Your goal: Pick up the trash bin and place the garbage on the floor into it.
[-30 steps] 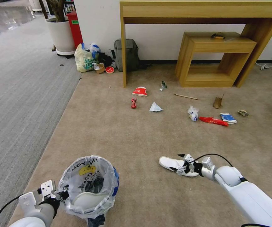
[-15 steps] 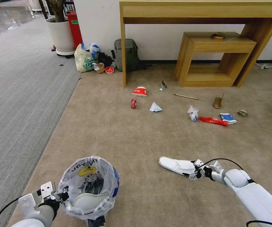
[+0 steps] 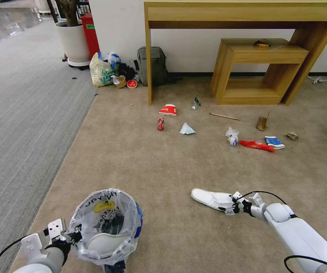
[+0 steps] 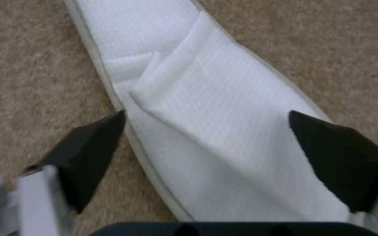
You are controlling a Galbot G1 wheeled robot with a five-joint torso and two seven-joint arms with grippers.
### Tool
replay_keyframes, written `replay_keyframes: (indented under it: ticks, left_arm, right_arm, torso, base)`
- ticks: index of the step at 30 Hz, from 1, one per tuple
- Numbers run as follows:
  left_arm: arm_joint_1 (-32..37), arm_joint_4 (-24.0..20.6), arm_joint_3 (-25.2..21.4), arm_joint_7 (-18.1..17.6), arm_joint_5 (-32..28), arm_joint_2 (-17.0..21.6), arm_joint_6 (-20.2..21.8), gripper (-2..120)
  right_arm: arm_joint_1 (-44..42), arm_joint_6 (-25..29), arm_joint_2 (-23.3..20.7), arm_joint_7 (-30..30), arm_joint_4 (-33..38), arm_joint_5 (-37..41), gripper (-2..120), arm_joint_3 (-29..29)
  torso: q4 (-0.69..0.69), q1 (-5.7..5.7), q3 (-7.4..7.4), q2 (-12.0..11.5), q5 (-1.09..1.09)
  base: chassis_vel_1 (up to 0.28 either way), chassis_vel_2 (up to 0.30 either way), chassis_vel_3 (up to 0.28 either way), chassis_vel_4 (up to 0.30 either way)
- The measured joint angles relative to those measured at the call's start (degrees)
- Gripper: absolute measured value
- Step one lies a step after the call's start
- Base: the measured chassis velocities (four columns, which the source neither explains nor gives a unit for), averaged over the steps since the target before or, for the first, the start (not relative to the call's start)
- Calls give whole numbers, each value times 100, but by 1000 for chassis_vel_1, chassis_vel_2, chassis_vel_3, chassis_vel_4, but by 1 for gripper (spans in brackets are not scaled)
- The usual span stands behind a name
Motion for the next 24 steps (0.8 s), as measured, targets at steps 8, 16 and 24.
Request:
replay_keyframes:
  ticks: [8, 16, 24]
  left_arm:
    - [-5, 19, -1, 32, 13, 8, 0, 0]
    - [13, -2, -23, 57, 18, 41, 0, 0]
    - [5, -31, -16, 58, 18, 66, 0, 0]
  right_arm:
    - [4, -112, 194, 67, -65, -28, 62, 58]
    - [-56, -184, 307, 117, -31, -62, 32, 162]
    - [-175, -194, 355, 185, 1, -117, 6, 331]
  torso:
    - [-1, 0, 0, 0, -1]
    - [-1, 0, -1, 1, -2]
    - [1, 0, -1, 0, 0]
  base:
    - [0, 0, 0, 0]
    - [0, 0, 0, 0]
    - [0, 0, 0, 0]
